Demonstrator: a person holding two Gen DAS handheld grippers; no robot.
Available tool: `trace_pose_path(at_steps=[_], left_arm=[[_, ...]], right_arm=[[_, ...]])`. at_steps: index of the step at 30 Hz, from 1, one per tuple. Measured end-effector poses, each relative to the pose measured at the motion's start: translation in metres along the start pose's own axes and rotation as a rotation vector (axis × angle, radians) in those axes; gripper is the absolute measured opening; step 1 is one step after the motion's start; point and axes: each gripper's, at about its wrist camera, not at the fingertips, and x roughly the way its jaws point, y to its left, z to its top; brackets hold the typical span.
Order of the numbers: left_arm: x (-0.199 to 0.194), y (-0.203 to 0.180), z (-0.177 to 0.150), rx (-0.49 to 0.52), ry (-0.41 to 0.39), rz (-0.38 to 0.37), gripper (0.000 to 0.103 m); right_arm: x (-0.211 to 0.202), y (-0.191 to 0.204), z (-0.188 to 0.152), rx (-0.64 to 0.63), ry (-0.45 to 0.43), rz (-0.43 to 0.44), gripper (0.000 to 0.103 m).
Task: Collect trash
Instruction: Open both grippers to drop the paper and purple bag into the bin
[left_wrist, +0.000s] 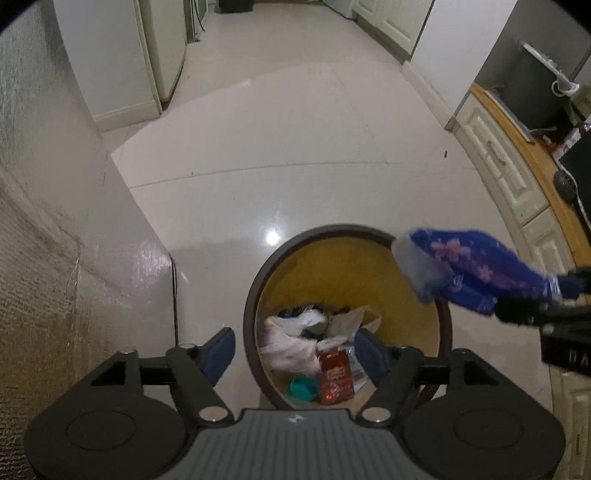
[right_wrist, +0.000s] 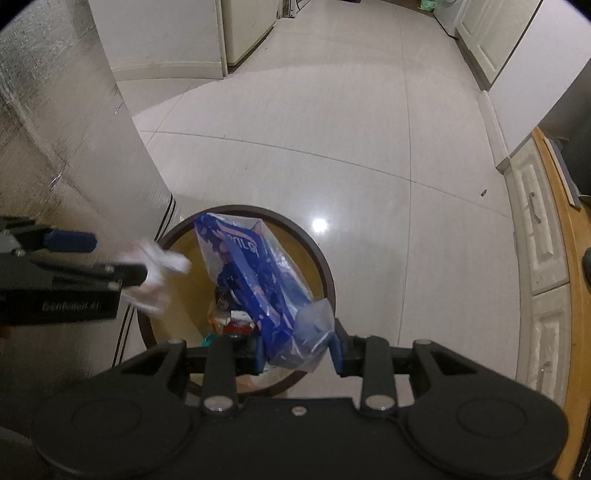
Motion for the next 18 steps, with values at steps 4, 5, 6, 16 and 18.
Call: trace_pose_path(at_steps=[4, 5, 6, 16, 18], left_arm=[[0.003, 0.006, -0.006, 0.004, 0.029, 0.016, 0.079], [0.004, 0.007, -0.007, 0.004, 0.035, 0.018, 0.08], [0.004, 0.008, -0.009, 0.005, 0.04, 0.02, 0.081], [-0.003, 0.008, -0.02, 0.02, 0.076, 0.028, 0.095], [-0.008, 0.008, -0.022, 0.024, 0.073, 0.028, 0.098]], right_arm=[[0.005, 0.005, 0.006, 0.002, -0.011, 0.031, 0.049], [0.006, 0.005, 0.008, 0.005, -0.016, 0.036, 0.054], [0.006, 0.007, 0.008, 0.008, -0.021, 0.033, 0.064], [0.005, 0.01, -0.005, -0.022, 0.022, 0.053, 0.077], [0.003, 0.005, -0.009, -0.011, 0.021, 0.054, 0.084]])
